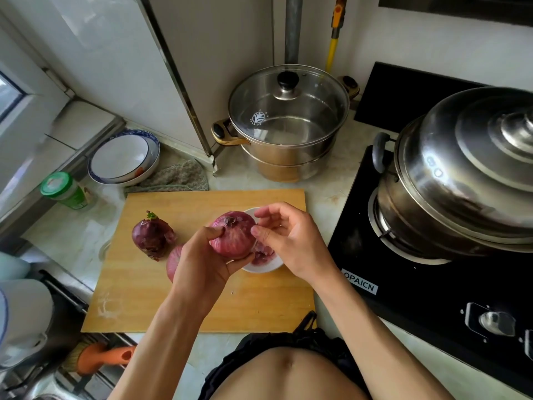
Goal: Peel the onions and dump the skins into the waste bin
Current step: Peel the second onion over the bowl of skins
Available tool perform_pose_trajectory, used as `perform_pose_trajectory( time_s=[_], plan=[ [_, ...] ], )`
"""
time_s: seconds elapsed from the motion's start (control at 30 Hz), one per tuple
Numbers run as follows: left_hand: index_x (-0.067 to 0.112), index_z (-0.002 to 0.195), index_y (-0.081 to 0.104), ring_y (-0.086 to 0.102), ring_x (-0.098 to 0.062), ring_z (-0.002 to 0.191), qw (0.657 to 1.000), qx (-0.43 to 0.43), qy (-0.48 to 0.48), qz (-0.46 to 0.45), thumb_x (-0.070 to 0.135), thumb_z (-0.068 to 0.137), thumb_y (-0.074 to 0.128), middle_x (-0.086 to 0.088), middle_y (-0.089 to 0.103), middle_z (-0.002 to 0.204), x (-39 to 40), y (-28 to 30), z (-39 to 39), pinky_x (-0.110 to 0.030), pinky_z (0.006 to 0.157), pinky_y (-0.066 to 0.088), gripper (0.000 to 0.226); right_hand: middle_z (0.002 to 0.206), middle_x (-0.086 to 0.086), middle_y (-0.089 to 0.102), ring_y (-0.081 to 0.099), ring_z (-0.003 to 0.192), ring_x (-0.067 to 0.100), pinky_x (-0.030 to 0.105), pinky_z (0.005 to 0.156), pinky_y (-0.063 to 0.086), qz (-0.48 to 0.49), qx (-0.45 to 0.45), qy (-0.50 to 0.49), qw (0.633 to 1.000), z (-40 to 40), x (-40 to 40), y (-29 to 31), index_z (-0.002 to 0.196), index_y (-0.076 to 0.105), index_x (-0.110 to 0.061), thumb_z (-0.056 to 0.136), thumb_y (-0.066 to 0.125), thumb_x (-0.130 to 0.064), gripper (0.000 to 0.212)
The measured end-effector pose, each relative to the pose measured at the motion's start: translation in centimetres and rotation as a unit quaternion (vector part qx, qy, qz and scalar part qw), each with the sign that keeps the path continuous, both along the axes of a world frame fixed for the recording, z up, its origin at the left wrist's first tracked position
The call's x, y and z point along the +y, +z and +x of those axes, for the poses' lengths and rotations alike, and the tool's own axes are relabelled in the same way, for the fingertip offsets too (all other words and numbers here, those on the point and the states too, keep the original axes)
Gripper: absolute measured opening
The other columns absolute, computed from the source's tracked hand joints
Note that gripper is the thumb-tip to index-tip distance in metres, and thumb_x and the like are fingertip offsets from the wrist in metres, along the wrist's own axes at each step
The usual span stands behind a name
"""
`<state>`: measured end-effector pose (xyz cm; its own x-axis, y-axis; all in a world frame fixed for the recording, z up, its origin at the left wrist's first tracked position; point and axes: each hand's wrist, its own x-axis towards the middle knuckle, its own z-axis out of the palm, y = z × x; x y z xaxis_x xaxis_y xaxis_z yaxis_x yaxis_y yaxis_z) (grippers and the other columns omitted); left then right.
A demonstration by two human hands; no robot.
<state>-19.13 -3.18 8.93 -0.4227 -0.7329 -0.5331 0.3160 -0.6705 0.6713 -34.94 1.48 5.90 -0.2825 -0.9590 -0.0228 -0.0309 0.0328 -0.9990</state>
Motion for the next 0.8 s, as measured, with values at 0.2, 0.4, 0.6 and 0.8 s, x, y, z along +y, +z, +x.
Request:
perform_pose_trajectory(
  time_s=[0.2,0.4,0.6,0.8],
  plan=[
    [0.0,0.125,0.061,0.075,-0.027,0.092,1.0,-0.006,0.0,-0.012,0.02,0.077,0.055,-0.015,0.075,0.107,0.09,-0.12,0.1,-0.035,0.069,0.065,0.052,0.086,-0.009,0.067,0.063,0.083,0.007,0.023,0.079,0.052,-0.007,-0.027,0.021,0.999,0.01,0.12,-0.01,0.095,0.069,-0.028,0.086,0.077,-0.012,0.02],
    [0.0,0.122,0.062,0.074,-0.03,0.094,1.0,-0.005,0.012,-0.007,0.019,0.077,0.06,-0.018,0.073,0.112,0.01,0.05,0.26,-0.037,0.069,0.064,0.048,0.087,-0.012,0.075,0.07,0.085,0.006,0.018,0.077,0.053,-0.029,-0.046,0.012,0.998,-0.23,0.37,0.09,0.094,0.075,-0.023,0.084,0.078,-0.009,0.018],
    [0.0,0.125,0.061,0.074,-0.033,0.098,1.0,-0.001,0.013,0.001,0.017,0.076,0.062,-0.02,0.072,0.116,-0.04,-0.11,0.25,-0.038,0.07,0.064,0.051,0.089,-0.006,0.074,0.071,0.087,0.012,0.022,0.078,0.055,-0.045,-0.001,-0.013,0.999,-0.27,0.46,-0.52,0.096,0.078,-0.016,0.082,0.08,-0.01,0.015],
    [0.0,0.123,0.061,0.075,-0.032,0.097,1.0,0.003,0.004,-0.004,0.019,0.076,0.056,-0.018,0.074,0.111,0.08,-0.29,0.44,-0.037,0.069,0.064,0.051,0.085,-0.009,0.071,0.069,0.083,0.01,0.025,0.074,0.057,-0.055,0.065,-0.014,0.996,-0.33,0.58,-0.71,0.091,0.077,-0.016,0.084,0.079,-0.013,0.008]
  ],
)
